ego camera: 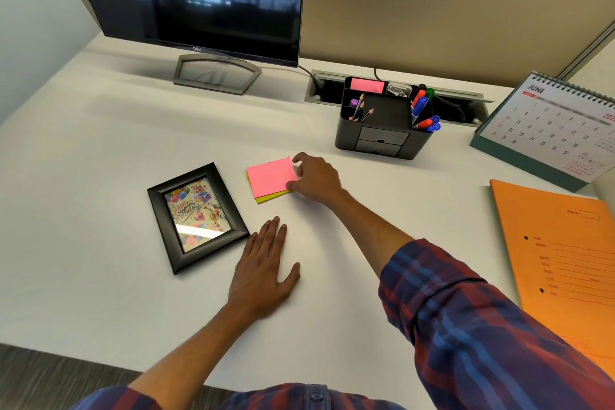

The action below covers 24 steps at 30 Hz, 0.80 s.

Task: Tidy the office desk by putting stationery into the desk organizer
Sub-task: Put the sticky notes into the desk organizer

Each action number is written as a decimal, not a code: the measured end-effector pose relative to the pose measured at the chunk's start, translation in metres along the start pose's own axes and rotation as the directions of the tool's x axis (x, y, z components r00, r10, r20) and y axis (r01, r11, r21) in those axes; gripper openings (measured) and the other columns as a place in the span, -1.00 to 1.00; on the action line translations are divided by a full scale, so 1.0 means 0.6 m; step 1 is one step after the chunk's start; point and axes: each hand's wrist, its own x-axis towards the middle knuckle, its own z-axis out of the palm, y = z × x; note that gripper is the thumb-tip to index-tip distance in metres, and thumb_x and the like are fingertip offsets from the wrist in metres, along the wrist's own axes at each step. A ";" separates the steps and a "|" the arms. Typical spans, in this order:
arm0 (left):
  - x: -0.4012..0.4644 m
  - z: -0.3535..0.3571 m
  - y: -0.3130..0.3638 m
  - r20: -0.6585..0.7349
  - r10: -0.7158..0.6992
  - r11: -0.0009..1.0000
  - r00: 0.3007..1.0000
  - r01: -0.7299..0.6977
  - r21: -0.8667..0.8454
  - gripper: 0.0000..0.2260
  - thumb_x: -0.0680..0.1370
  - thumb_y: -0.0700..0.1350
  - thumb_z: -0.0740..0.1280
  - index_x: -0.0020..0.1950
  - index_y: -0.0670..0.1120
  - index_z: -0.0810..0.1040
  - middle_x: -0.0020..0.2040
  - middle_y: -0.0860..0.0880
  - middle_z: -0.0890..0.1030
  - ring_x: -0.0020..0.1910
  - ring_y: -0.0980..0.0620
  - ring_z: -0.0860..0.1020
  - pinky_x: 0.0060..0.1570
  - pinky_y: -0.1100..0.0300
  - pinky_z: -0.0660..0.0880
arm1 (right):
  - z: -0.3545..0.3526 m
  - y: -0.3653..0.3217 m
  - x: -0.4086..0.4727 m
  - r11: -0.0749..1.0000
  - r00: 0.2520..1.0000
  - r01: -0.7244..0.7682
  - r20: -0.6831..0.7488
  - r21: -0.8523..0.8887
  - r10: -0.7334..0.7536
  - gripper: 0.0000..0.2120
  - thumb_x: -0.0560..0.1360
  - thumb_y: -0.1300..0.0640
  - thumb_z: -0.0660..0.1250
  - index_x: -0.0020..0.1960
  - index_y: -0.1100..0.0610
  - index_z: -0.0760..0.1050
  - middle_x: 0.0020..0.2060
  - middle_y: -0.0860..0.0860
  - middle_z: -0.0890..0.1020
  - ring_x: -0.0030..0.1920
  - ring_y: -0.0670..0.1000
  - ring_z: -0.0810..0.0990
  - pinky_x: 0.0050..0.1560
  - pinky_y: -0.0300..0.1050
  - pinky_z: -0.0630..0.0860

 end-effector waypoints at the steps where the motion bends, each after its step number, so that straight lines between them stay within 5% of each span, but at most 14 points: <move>1: 0.000 0.000 0.000 -0.001 0.001 1.000 1.000 -0.001 -0.002 -0.34 0.57 0.21 0.09 0.60 -0.04 0.04 0.61 0.04 -0.03 0.57 0.11 -0.10 0.52 0.06 -0.03 | -0.001 -0.003 -0.001 0.998 0.999 0.038 -0.008 -0.059 -0.039 -0.42 0.38 -0.02 0.45 0.35 0.04 0.38 0.19 0.04 0.54 0.16 0.10 0.52 0.10 -0.04 0.43; 9: -0.001 0.001 -0.001 -0.008 0.000 1.000 1.000 0.000 -0.006 -0.34 0.57 0.21 0.10 0.59 -0.05 0.08 0.61 0.02 0.00 0.57 0.08 -0.06 0.51 0.06 -0.02 | -0.001 -0.012 0.002 0.896 0.935 0.326 0.240 -0.302 -0.259 -0.33 0.49 -0.10 0.35 0.52 0.01 0.21 0.54 -0.01 0.15 0.50 0.06 0.15 0.40 0.08 0.21; 19: -0.001 0.000 0.000 -0.006 0.003 1.000 1.000 -0.003 -0.007 -0.34 0.57 0.20 0.10 0.59 -0.04 0.05 0.61 0.03 -0.02 0.57 0.10 -0.09 0.52 0.06 -0.03 | -0.018 -0.021 0.014 0.805 0.905 0.420 0.259 -0.419 -0.338 -0.48 0.51 -0.27 0.25 0.36 0.00 0.44 0.30 0.01 0.52 0.23 0.08 0.48 0.17 -0.01 0.43; 24: -0.001 0.000 0.000 -0.005 -0.002 1.000 1.000 0.002 -0.010 -0.34 0.57 0.20 0.10 0.60 -0.04 0.05 0.61 0.03 -0.02 0.57 0.10 -0.10 0.52 0.07 -0.03 | -0.031 -0.032 0.008 0.767 0.906 0.421 0.186 -0.485 -0.379 -0.61 0.59 -0.16 0.12 0.27 0.01 0.50 0.00 0.11 0.63 0.01 0.15 0.58 -0.13 -0.06 0.38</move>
